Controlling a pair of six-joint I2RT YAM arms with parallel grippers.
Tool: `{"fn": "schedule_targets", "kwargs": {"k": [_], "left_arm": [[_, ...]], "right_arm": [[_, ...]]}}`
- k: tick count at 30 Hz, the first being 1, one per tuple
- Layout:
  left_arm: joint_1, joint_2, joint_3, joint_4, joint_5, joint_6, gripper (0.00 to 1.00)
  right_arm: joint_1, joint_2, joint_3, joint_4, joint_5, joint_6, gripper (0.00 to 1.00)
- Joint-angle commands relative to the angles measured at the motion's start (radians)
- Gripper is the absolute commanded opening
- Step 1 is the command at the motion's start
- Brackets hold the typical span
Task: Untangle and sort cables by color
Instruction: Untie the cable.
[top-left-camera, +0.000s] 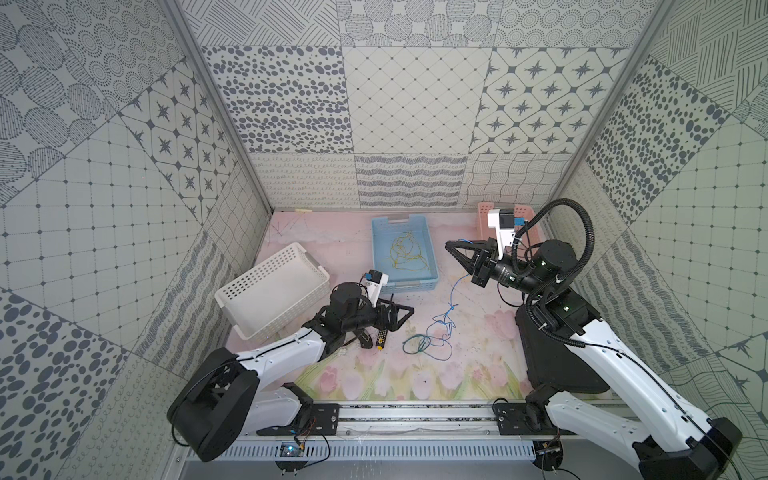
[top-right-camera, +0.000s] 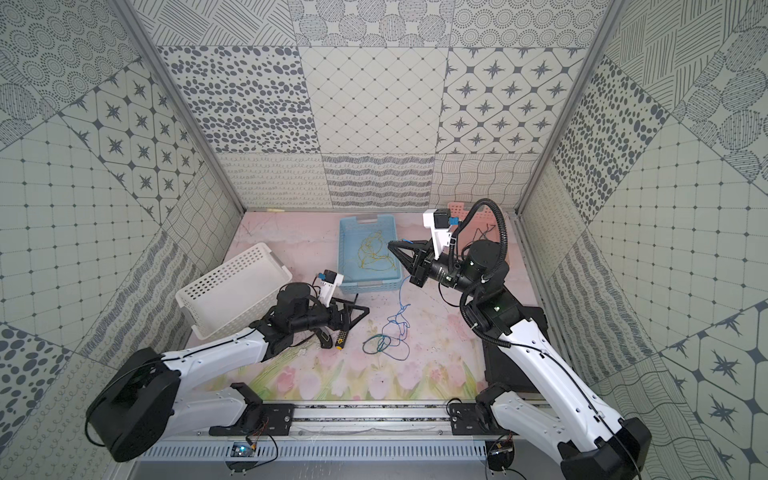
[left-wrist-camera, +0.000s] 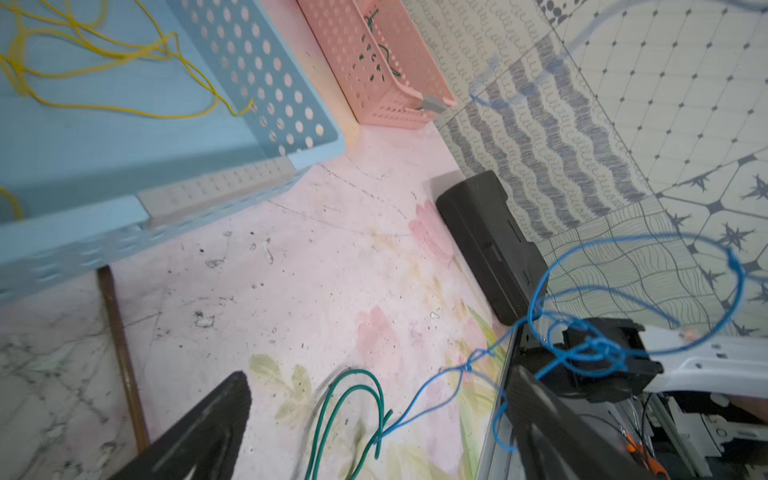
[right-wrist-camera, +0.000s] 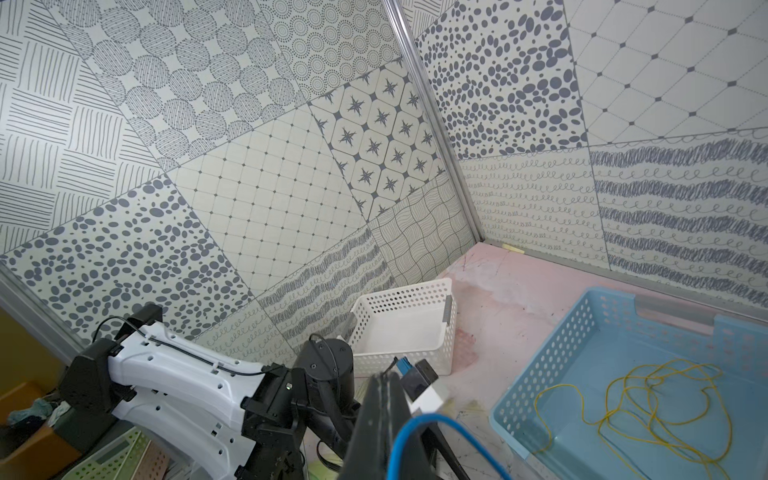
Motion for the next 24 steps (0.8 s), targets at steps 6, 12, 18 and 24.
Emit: {"fn": "schedule_targets", "kwargs": {"k": [6,12,18,24], "left_arm": [[-0.197,0.329,-0.084,0.743,0.058,0.354,1.00],[-0.272,0.458,-0.029,0.862,-0.045,0.372,1.00],[-0.312,0.595,0.073,0.901,-0.193,0.373,0.89],[-0.356,0.658,0.170,0.901,-0.235,0.415,0.80]], "right_arm": [[-0.004,0.021,0.018,-0.005,-0.036,0.033,0.00],[-0.004,0.029,0.013,0.013,-0.042,0.044,0.00],[-0.004,0.031,0.005,0.058,-0.051,0.085,0.00],[-0.004,0.024,-0.005,0.099,-0.034,0.135,0.00]]}}
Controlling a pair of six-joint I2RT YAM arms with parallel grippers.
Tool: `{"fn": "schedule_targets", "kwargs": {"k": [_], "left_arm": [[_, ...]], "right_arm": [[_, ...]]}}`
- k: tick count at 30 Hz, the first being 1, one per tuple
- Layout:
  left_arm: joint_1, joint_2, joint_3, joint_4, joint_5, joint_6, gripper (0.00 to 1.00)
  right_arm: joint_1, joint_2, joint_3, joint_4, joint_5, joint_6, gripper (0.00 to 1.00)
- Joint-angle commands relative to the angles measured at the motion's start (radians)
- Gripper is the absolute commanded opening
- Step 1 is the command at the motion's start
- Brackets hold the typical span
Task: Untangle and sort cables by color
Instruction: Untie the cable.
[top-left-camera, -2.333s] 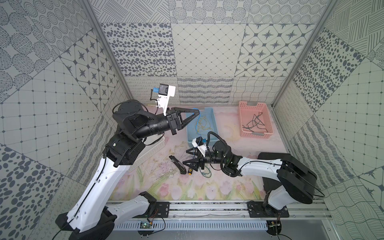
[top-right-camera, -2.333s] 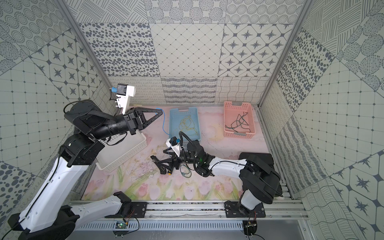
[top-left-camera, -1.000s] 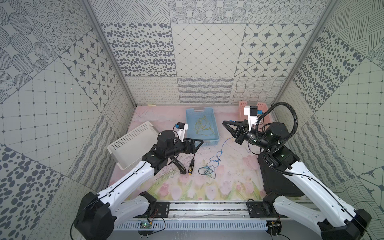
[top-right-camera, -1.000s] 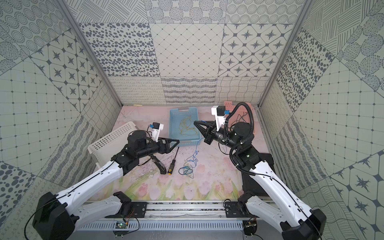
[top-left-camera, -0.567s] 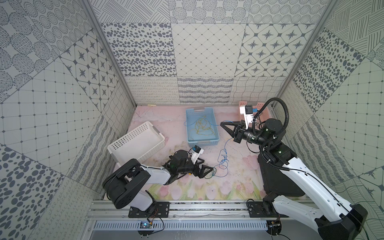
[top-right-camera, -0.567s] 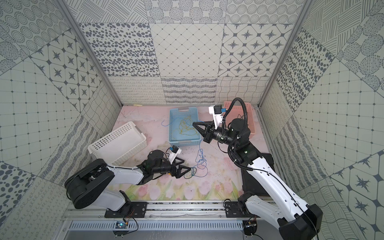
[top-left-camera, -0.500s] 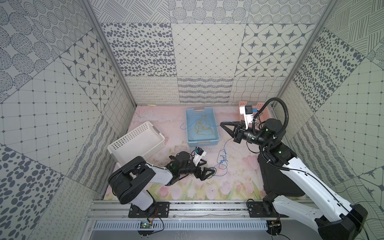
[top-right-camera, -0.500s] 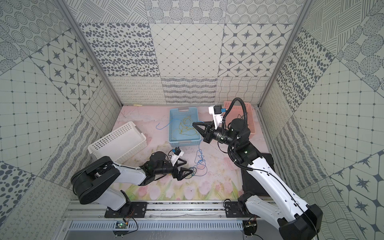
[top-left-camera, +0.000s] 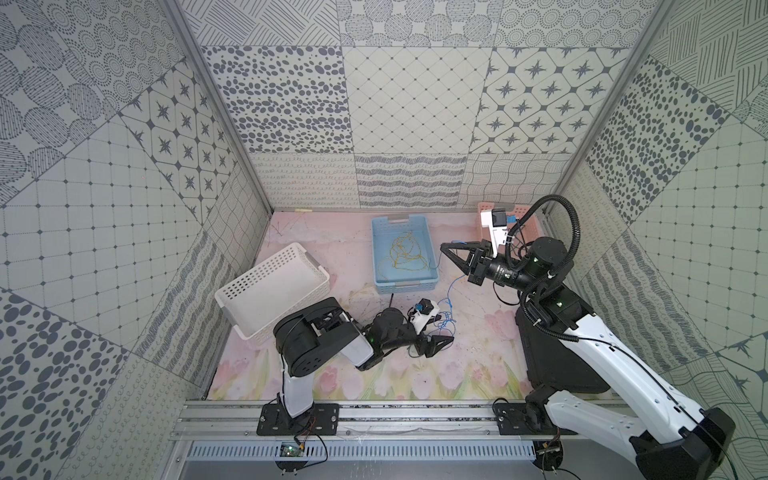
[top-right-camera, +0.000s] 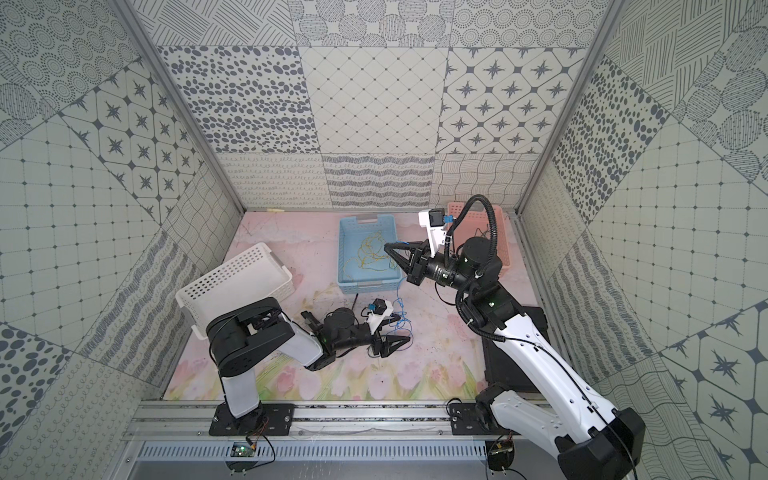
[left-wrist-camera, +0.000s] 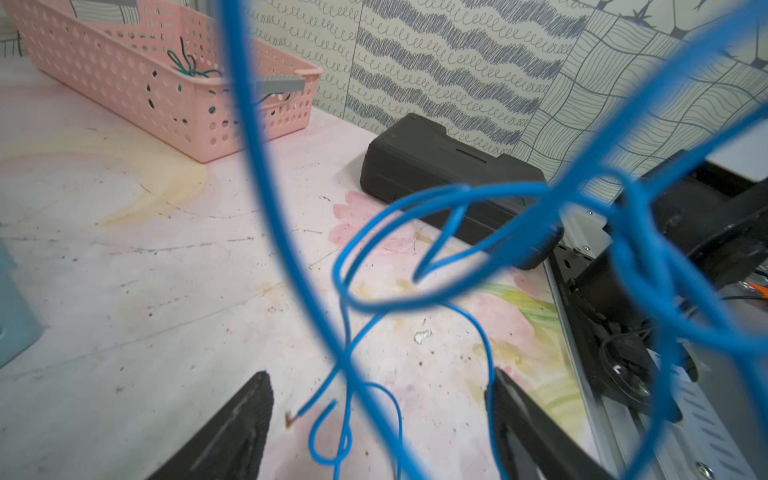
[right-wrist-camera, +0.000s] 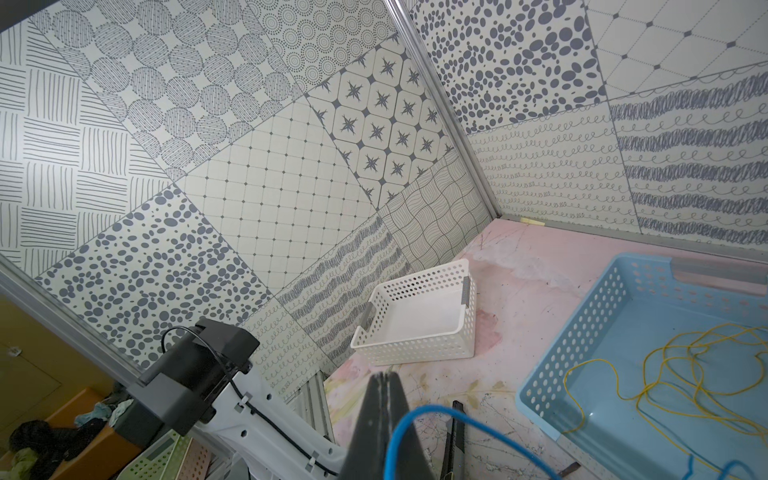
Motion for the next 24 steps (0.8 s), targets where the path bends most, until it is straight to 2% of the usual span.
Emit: {"fn": "schedule_targets", "kwargs": {"k": [1,2,3,4,6,11,16,19,23,24], "left_arm": [[-0.025,0.046,0.075,0.143,-0.105,0.080,0.75],[-0.025,0.054,0.086,0.142,-0.120,0.081,0.62],[-0.025,0.061,0.098,0.140,-0.142,0.079,0.39],[-0.025,0.066,0.101,0.137,-0.150,0.084,0.23],[-0.023,0.069,0.090,0.135,-0.145,0.103,0.01],[-0.009,0.061,-0.012,0.143,-0.147,0.156,0.00],[0.049,0.044,-0.119,0.143,-0.110,0.158,0.00],[0.081,0.048,-0.156,0.143,-0.105,0.159,0.00],[0.103,0.051,-0.159,0.143,-0.104,0.143,0.00],[0.105,0.040,-0.160,0.143,-0.103,0.135,0.10]], "right_arm": [[-0.005,-0.001,-0.010,0.097,0.006,0.057,0.00],[-0.005,0.000,-0.013,0.105,0.007,0.067,0.00],[-0.005,0.000,-0.014,0.109,0.011,0.075,0.00],[-0.005,-0.003,-0.012,0.106,0.017,0.076,0.00],[-0.011,-0.013,0.001,0.080,0.024,0.067,0.00],[-0.076,-0.054,0.071,-0.029,0.043,0.016,0.00],[-0.182,-0.084,0.209,-0.148,0.047,-0.031,0.00],[-0.241,-0.098,0.289,-0.166,0.049,-0.022,0.00],[-0.260,-0.074,0.361,-0.183,0.017,-0.003,0.00],[-0.260,-0.066,0.359,-0.181,0.004,0.006,0.00]]}}
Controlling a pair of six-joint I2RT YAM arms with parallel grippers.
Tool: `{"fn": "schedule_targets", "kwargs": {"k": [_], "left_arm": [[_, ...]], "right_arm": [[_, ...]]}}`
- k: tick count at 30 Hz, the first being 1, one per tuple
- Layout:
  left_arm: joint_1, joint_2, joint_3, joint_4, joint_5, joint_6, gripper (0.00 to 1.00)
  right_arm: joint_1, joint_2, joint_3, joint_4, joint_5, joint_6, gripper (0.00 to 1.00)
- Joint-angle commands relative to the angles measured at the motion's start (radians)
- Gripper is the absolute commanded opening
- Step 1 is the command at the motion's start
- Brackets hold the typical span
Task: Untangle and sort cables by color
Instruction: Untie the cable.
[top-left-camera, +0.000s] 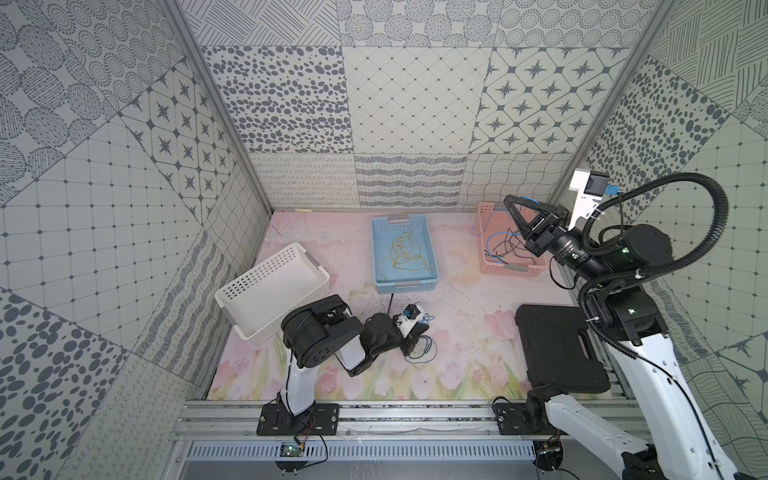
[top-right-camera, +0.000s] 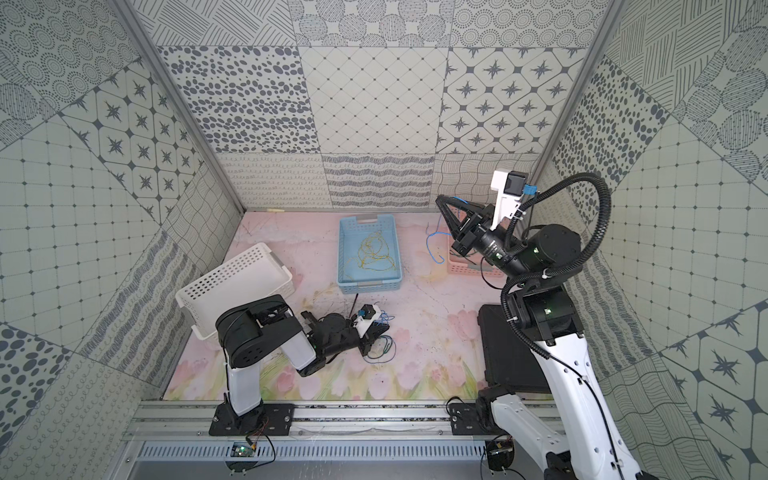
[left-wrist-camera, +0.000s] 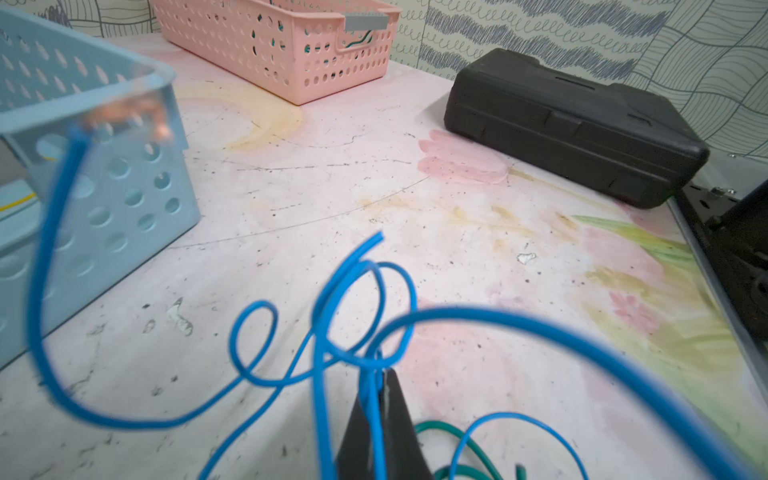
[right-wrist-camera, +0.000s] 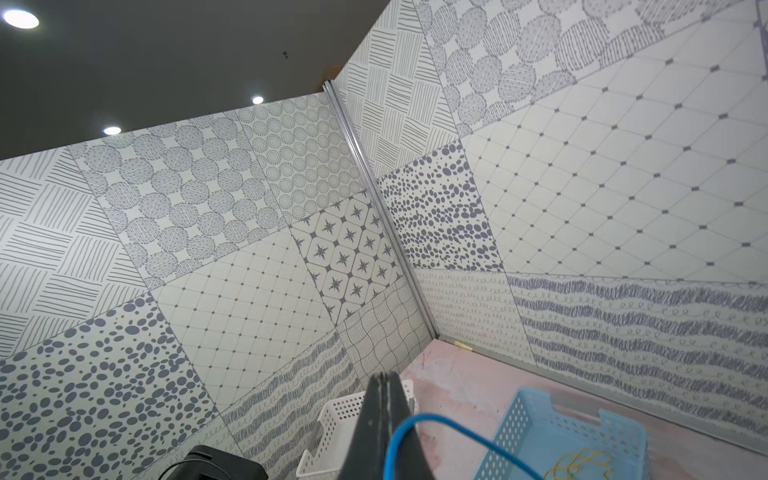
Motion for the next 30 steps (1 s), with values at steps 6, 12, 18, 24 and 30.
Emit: {"fn": "schedule_targets", "kwargs": {"k": [6,12,18,24,30], "left_arm": [[0.029,-0.225,-0.040,-0.091,-0.030,-0.036,0.89],[0.029,-0.578,-0.033,-0.485,-0.102,-0.012,1.00],[0.031,-0.858,-0.013,-0.700,-0.090,0.043,1.00],[0.031,-0.941,0.079,-0.776,0.008,0.198,1.00],[0.020,-0.858,0.190,-0.773,0.070,0.330,1.00]], "right_arm": [[-0.004,0.014,-0.102,0.002,-0.094,0.013,0.00],[-0.004,0.038,-0.199,0.037,-0.251,-0.006,0.00],[0.004,0.053,-0.305,0.023,-0.410,-0.135,0.00],[0.030,0.075,-0.443,0.163,-0.527,-0.152,0.00],[0.062,0.082,-0.521,0.252,-0.556,-0.151,0.00]]}}
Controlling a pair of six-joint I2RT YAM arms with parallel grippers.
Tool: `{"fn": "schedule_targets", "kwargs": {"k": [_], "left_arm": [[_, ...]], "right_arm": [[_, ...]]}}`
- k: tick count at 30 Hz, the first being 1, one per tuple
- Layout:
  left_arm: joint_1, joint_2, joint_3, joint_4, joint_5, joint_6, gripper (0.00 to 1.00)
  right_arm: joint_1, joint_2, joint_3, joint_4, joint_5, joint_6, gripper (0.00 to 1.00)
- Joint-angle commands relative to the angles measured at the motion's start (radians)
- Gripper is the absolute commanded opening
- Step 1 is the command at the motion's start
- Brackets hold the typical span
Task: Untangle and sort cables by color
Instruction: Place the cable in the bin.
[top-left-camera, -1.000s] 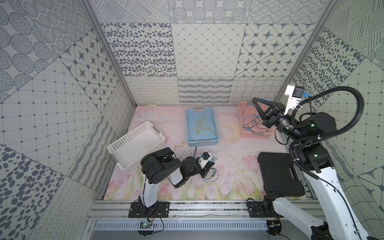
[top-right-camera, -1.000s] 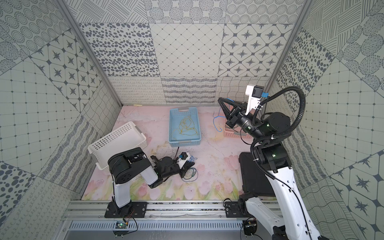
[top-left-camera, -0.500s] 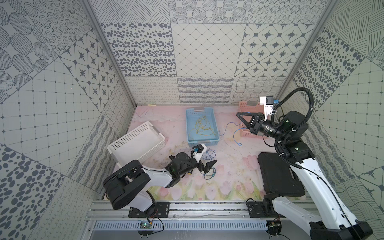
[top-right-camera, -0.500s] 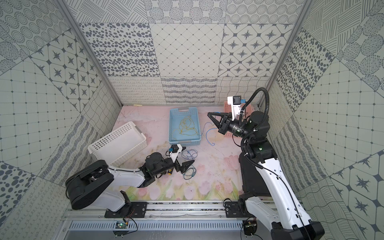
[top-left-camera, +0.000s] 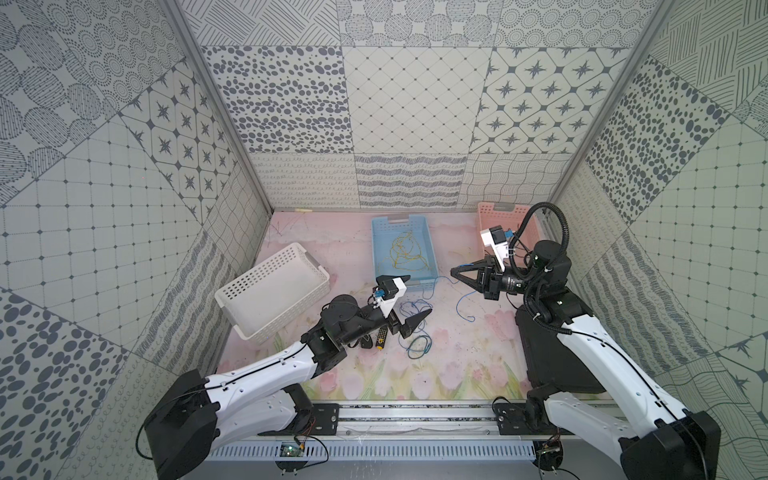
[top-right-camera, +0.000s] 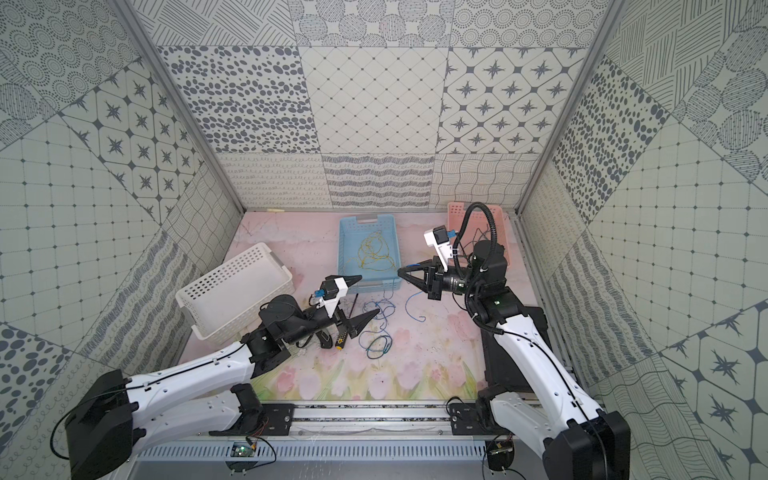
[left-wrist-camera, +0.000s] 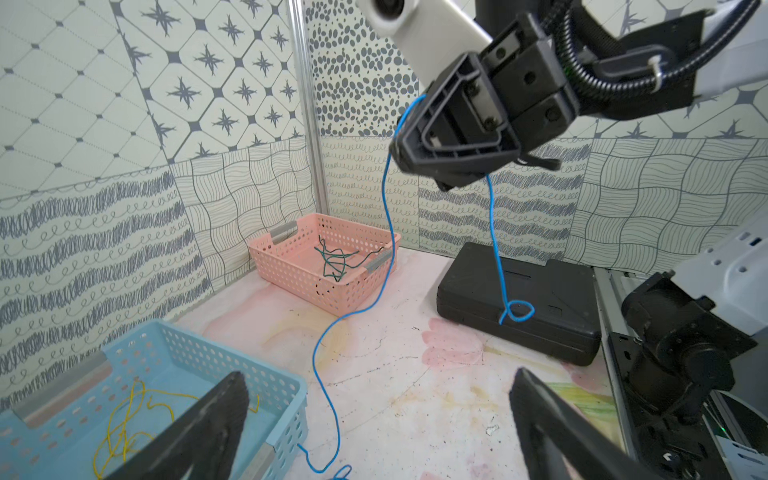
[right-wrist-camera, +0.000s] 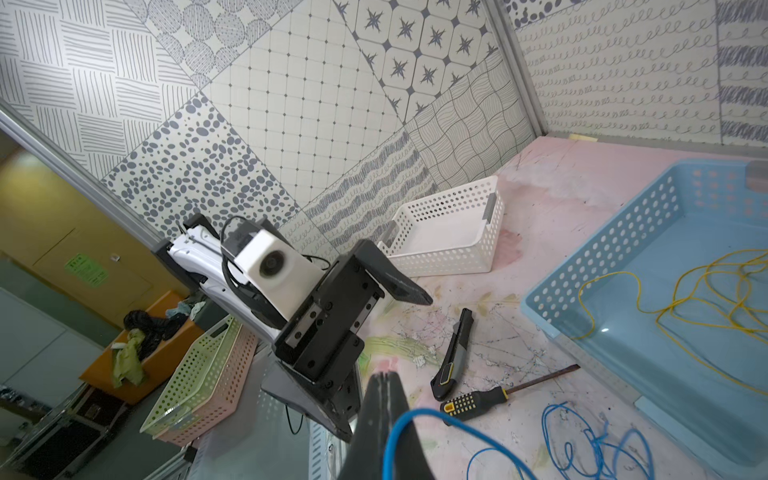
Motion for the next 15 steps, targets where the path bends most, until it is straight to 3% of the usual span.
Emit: {"fn": "schedule_targets", "kwargs": {"k": [1,7,12,13,14,15], "left_arm": [[-0.007,0.073,0.092,-0.105,0.090,0.202,1.00],[-0.038,0.287,0.231,-0.139,0.084,0.286,0.97],[-0.033,0.407,0.333,-0.160,0.096,0.272,0.81],[-0.032,0.421,0.335,-0.147,0.114,0.266,0.74],[-0.031,0.434,0.335,-0.127,0.131,0.255,0.58],[-0.032,0.444,0.330,-0.107,0.143,0.243,0.27]], "right_arm": [[0.024,-0.006,-0.030,0.144,-0.055,-0.011,0.00],[0.069,-0.039,-0.070,0.173,-0.070,-0.014,0.00],[0.088,-0.066,-0.076,0.180,-0.078,-0.014,0.00],[0.090,-0.070,-0.076,0.180,-0.079,-0.014,0.00],[0.092,-0.074,-0.075,0.181,-0.081,-0.014,0.00],[0.093,-0.078,-0.075,0.180,-0.080,-0.013,0.00]]}}
